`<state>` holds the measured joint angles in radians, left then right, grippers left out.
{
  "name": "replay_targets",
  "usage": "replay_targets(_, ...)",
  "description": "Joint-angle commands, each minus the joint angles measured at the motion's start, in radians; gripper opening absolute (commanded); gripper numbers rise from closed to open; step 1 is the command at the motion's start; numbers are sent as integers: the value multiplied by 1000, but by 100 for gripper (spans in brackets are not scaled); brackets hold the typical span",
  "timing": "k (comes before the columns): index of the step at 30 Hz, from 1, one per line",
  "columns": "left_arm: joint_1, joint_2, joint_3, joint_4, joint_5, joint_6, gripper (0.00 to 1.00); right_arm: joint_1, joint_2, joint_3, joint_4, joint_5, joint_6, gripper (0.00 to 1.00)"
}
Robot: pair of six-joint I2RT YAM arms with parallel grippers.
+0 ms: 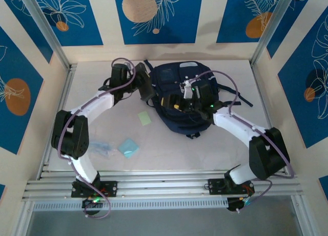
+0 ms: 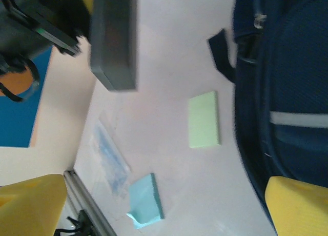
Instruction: Pack the student bag
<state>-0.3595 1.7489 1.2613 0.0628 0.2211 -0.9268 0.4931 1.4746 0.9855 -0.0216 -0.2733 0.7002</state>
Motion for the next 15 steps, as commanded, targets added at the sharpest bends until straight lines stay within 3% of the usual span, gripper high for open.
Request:
replay_targets(1, -47, -24, -68, 132, 49, -118, 48, 30, 61, 65, 137, -100, 27, 98)
replay_targets(7, -105, -46, -142, 216, 42, -195, 48, 61, 168, 117, 177, -91, 48, 91)
replay_targets(15, -114, -65, -183, 256, 38, -241, 48, 62, 202, 111, 186, -40, 48, 56)
